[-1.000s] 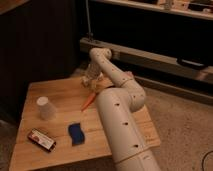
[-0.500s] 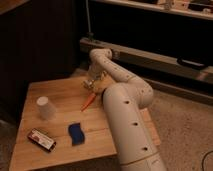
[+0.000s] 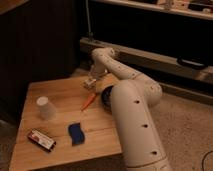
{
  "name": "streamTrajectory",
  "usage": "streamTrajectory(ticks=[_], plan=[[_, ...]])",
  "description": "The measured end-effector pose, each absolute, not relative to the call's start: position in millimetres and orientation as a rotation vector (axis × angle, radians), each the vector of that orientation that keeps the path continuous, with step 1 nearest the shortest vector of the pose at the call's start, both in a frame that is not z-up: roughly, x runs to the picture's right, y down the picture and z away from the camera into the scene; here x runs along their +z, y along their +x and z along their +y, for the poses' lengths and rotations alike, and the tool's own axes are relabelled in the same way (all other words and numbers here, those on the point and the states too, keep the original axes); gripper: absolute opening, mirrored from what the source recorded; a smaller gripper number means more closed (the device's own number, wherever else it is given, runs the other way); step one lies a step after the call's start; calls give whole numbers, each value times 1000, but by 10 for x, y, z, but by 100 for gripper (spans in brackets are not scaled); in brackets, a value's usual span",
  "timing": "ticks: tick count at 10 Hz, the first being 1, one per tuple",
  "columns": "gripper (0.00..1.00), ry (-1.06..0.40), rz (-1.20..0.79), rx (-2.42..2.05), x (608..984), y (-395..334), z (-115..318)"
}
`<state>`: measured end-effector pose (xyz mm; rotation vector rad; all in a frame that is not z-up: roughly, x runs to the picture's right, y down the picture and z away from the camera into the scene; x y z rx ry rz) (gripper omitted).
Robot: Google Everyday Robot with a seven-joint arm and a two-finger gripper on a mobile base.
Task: Place the bottle in the ceramic bowl
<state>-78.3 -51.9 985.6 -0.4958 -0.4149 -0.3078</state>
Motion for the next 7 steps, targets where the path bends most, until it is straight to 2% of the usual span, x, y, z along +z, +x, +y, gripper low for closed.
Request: streamTrajectory(ticks=[7], plan=[[78,-465,-454,-325,10120,-926,-672]])
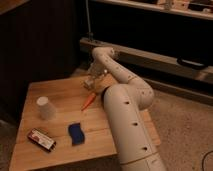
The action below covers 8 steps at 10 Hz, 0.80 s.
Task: Place the bottle in the ceramic bowl
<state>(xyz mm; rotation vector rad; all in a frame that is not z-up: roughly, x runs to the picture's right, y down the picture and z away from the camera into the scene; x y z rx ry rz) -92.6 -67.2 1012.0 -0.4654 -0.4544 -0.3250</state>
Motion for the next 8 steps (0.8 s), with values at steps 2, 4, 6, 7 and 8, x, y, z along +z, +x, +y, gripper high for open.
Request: streamTrajectory(ticks=[2,4,6,7,8], plan=[[78,-472,-462,-332,10150,-973,-649],[78,-479,-469,-337,10175,-992,-630],[71,-487,-474,-345,10193,-1024,-611],[61,-493,-475,-349,10204,-1024,-601],[57,-496,-477,-352,10208,-1035,-595]])
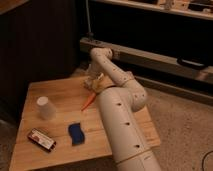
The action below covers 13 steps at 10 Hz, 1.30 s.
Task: Place the bottle in the ceramic bowl
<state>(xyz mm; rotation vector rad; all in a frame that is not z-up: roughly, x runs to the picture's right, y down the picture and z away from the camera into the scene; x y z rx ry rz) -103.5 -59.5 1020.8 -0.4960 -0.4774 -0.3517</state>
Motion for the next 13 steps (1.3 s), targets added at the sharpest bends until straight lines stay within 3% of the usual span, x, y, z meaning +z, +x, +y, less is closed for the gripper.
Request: streamTrajectory(ticks=[1,2,3,10,12,13], plan=[[49,-499,-479,-353,10212,-1040,-590],[34,-504,-482,-354,10218,-1037,-582],[28,-507,-484,-354,10220,-1036,-575],[22,-558,-514,-375,10200,-997,-470],[4,-569,-516,-378,10204,-995,-451],[0,-569,-515,-378,10206,-993,-450]])
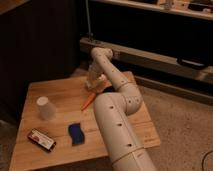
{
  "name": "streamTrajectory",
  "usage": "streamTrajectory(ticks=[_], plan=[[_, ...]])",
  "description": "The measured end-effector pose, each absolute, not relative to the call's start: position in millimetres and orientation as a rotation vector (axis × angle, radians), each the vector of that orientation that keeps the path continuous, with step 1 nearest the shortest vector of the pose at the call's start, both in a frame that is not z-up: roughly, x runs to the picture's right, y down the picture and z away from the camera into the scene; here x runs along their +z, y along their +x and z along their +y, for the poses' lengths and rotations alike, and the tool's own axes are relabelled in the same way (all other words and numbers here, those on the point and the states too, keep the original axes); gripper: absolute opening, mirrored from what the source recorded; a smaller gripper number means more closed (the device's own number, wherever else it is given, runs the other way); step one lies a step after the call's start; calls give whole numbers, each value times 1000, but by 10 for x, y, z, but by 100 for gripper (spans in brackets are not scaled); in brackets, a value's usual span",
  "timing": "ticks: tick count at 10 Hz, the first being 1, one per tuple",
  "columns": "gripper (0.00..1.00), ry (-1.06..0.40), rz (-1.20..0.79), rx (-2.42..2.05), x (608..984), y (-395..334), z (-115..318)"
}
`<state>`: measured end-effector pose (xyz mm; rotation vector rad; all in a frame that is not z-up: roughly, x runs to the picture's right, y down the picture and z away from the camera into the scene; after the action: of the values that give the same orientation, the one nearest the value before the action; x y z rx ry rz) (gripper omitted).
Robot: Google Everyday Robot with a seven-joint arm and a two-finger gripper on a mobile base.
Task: Place the bottle in the ceramic bowl
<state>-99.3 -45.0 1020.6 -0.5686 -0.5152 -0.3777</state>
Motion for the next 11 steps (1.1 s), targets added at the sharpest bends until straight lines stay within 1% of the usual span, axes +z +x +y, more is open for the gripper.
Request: streamTrajectory(ticks=[2,4,5,7,11], plan=[[0,-561,-496,-380,10140,-928,-485],[0,-534,-495,-362,9893,-843,-613],[0,-504,-500,-349,9630,-801,-724],[0,-462,-500,-334,9381,-662,-769],[0,-432,-496,-321,9105,-602,-671]])
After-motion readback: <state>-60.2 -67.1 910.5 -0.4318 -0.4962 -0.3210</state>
